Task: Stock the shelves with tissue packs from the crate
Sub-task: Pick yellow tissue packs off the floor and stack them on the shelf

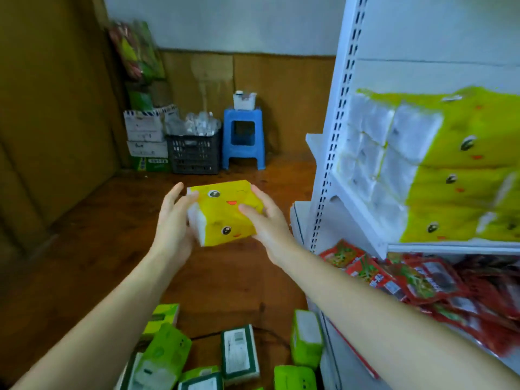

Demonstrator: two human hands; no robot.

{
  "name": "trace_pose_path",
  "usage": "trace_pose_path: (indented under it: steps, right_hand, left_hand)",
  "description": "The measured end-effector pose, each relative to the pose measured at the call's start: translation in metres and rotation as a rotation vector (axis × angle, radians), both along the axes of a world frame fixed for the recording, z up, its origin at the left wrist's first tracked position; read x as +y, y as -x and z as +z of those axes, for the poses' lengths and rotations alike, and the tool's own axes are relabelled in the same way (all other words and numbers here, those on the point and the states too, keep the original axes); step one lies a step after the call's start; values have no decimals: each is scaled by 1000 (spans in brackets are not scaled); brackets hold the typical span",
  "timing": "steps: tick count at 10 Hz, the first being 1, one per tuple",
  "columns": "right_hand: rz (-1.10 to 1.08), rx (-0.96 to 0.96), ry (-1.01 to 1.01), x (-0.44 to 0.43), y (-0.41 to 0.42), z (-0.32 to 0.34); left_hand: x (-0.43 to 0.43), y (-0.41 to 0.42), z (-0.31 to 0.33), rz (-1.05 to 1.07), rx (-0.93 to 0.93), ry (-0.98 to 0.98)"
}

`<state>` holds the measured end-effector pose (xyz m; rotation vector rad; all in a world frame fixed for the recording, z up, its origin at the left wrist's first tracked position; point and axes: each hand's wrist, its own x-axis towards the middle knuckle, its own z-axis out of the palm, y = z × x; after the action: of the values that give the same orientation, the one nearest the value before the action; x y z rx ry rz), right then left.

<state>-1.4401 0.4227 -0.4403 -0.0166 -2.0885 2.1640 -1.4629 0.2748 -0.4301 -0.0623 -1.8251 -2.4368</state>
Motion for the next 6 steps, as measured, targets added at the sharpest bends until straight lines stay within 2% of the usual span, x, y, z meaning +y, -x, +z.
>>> trace_pose_path:
  steps: [1, 2, 4, 6]
  right_hand:
    - [-52, 82, 37, 6, -6, 63]
    - [-62, 175, 16, 17, -19, 126]
    - [-138, 389, -77, 63, -57, 230]
    - [-321, 456, -112, 174, -110, 273]
  left_hand:
    - [15, -22, 70, 47, 177, -6]
    - [25, -31, 122, 41, 279, -80]
    - [77, -45, 214, 27, 397, -90]
    - [194, -94, 259, -107, 547, -5]
